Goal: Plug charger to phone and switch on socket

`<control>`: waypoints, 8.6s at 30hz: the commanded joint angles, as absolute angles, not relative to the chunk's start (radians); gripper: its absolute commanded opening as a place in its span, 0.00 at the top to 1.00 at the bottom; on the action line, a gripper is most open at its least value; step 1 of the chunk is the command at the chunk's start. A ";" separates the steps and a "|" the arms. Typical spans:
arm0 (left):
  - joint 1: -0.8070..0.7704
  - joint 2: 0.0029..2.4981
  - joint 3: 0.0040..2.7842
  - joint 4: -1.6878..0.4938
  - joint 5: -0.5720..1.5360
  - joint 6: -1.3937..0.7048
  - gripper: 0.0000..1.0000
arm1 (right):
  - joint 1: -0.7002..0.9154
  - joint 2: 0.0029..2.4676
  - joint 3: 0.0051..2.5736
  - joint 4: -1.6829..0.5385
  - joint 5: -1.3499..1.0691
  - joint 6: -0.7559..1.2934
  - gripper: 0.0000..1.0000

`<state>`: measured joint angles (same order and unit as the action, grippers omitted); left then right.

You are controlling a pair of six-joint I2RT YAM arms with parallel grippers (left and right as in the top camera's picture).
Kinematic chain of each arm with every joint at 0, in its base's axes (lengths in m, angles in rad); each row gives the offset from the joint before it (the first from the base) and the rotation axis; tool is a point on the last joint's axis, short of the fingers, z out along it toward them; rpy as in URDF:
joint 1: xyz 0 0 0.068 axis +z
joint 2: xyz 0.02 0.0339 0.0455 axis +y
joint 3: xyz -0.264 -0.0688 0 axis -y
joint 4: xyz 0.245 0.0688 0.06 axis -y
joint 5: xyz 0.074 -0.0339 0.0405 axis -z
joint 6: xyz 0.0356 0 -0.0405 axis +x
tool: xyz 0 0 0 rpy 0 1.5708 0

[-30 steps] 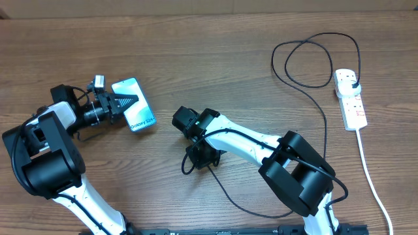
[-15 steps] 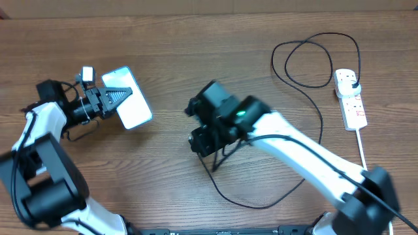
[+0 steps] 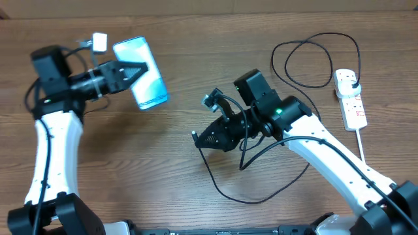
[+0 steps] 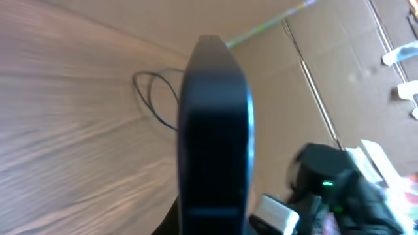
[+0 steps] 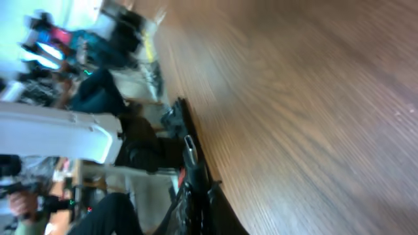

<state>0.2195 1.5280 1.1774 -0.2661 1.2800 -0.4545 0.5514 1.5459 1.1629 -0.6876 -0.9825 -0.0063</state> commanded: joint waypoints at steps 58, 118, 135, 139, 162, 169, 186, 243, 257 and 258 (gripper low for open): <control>-0.020 1.582 1.187 0.064 1.411 -0.977 0.96 | 0.470 1.534 1.068 -0.114 -1.212 0.419 0.96; -0.021 1.582 1.187 0.064 1.370 -0.891 0.96 | 0.471 1.534 1.068 -0.144 -1.213 0.419 0.96; -0.033 1.582 1.187 0.057 1.378 -0.890 0.96 | 0.471 1.534 1.068 -0.143 -1.190 0.419 0.96; -0.040 1.582 1.187 0.057 1.372 -0.889 0.96 | 0.471 1.534 1.068 -0.143 -1.190 0.419 0.96; -0.041 1.582 1.187 0.057 1.373 -0.860 0.96 | 0.471 1.534 1.068 -0.143 -1.160 0.442 0.96; -0.041 1.582 1.187 0.057 1.381 -0.849 0.96 | 0.470 1.534 1.068 -0.136 -1.131 0.487 0.96; -0.039 1.582 1.187 0.057 1.416 -0.807 0.96 | 0.464 1.534 1.068 -0.120 -1.118 0.528 0.96; -0.040 1.582 1.187 0.056 1.484 -0.810 0.96 | 0.436 1.534 1.068 0.081 -1.002 0.662 0.96; -0.053 1.582 1.187 0.017 1.478 -0.811 0.96 | 0.436 1.534 1.068 0.148 -0.954 0.686 0.96; -0.056 1.582 1.187 0.014 1.474 -0.811 0.96 | 0.436 1.534 1.068 0.149 -0.949 0.691 0.96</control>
<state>-0.0170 1.5787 1.2030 0.0479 1.3231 -0.8127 0.4656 1.5467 1.0290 0.0910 -1.1339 0.6773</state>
